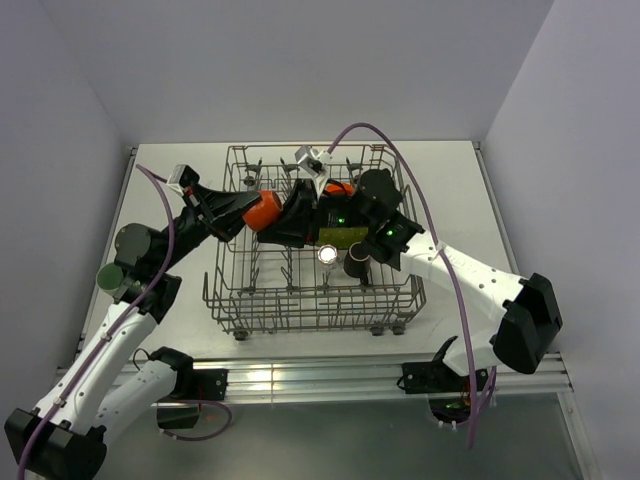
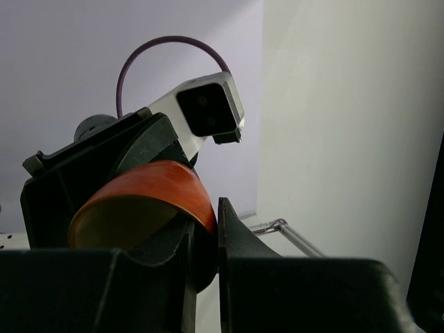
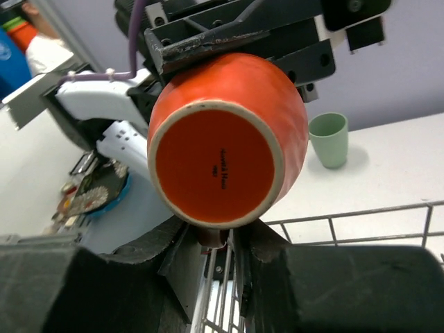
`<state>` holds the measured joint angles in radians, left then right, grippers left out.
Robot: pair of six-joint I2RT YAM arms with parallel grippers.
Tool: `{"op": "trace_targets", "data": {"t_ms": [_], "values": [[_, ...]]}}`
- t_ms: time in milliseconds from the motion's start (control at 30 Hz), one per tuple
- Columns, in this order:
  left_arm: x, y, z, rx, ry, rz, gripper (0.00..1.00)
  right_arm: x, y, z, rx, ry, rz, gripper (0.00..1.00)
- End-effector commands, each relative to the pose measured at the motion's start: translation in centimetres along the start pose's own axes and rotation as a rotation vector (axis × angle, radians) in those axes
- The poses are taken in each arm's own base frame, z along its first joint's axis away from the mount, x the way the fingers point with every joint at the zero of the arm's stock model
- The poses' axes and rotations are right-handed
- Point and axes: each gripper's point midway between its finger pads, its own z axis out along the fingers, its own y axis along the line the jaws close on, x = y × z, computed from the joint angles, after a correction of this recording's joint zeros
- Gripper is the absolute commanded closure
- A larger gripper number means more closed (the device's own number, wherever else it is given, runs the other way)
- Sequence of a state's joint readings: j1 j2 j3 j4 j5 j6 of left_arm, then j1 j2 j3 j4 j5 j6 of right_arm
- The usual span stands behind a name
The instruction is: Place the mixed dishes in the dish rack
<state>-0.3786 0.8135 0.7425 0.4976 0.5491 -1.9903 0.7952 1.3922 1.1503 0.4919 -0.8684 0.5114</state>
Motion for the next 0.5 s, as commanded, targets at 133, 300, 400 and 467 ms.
{"op": "trace_targets", "data": {"t_ms": [133,300,400,467], "values": [[2.46,-1.6,-0.63,0.022,0.09,0.047,1.0,-3.71,3.63,-0.2,-0.169,0.0,-0.125,0.7],[2.39,-1.33,-0.56,0.014,0.089,0.05,1.0,-3.7,3.72,-0.28,-0.171,0.003,-0.117,0.7],[2.44,-1.38,-0.58,0.012,0.088,0.057,1.0,-3.74,3.65,-0.35,-0.159,-0.003,-0.115,0.7],[2.39,-1.19,-0.61,0.003,0.084,0.061,1.0,-4.09,3.82,-0.31,-0.162,-0.008,-0.116,0.67]]}}
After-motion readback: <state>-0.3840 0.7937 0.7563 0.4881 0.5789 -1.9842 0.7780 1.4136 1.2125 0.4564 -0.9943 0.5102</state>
